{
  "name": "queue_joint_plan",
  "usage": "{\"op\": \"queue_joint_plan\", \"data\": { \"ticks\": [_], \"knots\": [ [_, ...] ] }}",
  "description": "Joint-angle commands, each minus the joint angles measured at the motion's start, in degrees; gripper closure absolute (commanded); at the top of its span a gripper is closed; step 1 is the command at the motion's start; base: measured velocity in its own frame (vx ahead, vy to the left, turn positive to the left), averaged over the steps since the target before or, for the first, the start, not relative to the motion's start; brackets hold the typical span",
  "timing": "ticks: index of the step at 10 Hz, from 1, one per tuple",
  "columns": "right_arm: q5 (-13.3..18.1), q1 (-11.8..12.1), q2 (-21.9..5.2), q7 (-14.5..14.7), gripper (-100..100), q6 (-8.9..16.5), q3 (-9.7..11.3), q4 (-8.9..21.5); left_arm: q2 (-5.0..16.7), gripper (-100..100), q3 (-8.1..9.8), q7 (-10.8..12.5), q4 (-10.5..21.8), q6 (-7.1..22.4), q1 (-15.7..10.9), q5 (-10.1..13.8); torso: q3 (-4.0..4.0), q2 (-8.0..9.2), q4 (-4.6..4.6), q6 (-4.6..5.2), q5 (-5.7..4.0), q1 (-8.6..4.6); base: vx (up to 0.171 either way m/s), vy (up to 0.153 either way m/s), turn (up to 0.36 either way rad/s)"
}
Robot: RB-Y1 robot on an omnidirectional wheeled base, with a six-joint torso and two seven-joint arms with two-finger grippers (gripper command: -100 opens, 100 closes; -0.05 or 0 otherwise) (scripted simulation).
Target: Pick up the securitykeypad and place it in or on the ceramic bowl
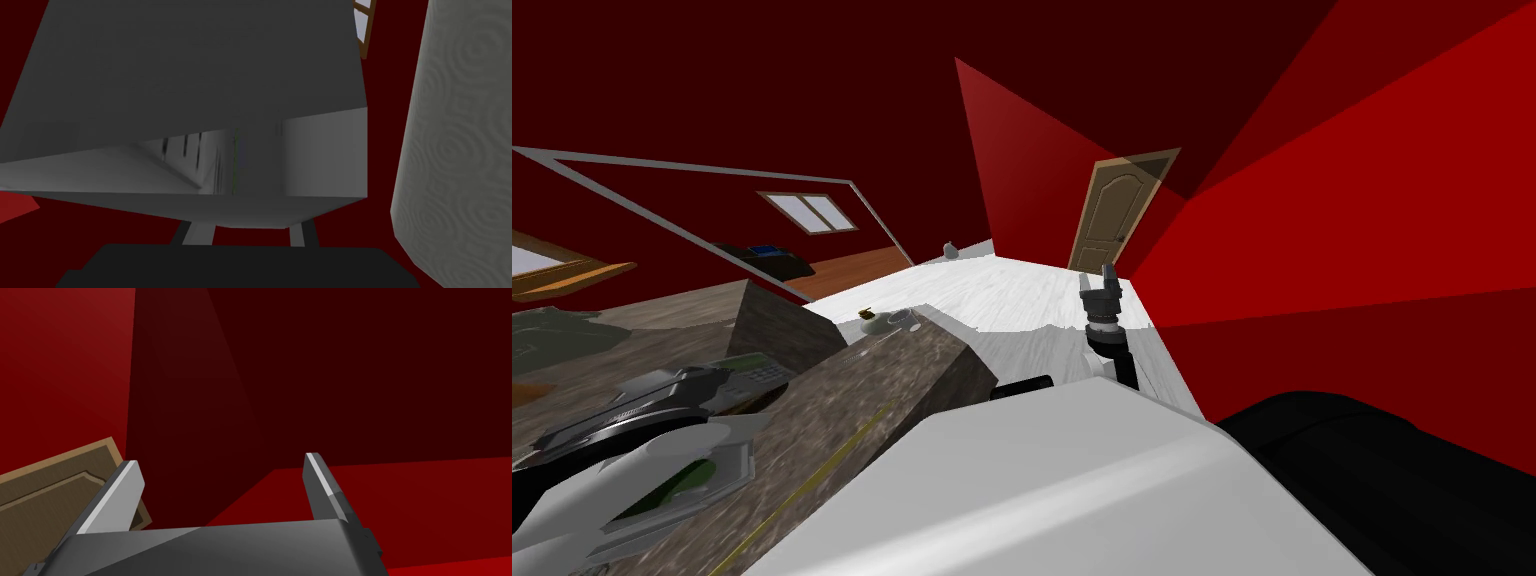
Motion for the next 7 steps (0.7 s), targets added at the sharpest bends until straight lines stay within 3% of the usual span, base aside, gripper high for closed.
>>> {"op": "queue_joint_plan", "data": {
  "ticks": [1, 3, 4, 5, 7],
  "knots": [
    [0.00, 0.00, 0.00, 0.00, 0, 0.00, 0.00, 0.00, 0.71, 100, 0.26, -1.47, 0.44, 0.72, -0.42, 2.71, 0.00, 0.00, 0.00, 0.00, 0.00, 0.00, -0.062, 0.067, -0.107],
    [0.00, 0.00, 0.00, 0.00, 0, 0.00, 0.00, 0.00, 1.19, 100, 0.27, -2.34, 0.85, 1.15, -0.69, 4.53, 0.05, 0.05, 0.03, -0.09, -0.06, -0.03, -0.042, 0.057, -0.063],
    [0.00, 0.01, 0.00, 0.00, 0, 0.00, 0.00, 0.00, 1.01, 100, 0.10, -1.74, 0.80, 0.91, -0.68, 3.88, 0.02, 0.01, 0.02, -0.13, -0.08, -0.09, -0.010, 0.019, -0.016],
    [0.00, 0.01, 0.00, 0.00, 0, 0.00, 0.00, 0.00, 1.01, -100, 0.17, -1.96, 0.73, 1.00, -0.72, 4.05, -0.02, -0.05, -0.01, -0.17, -0.10, -0.20, 0.000, 0.000, 0.000],
    [0.00, 0.01, 0.00, 0.00, 0, 0.00, 0.00, 0.00, 1.01, -100, 0.17, -1.93, 0.73, 0.99, -0.72, 4.04, -0.05, -0.10, -0.02, -0.18, -0.13, -0.29, 0.000, 0.000, 0.000]
  ]
}}
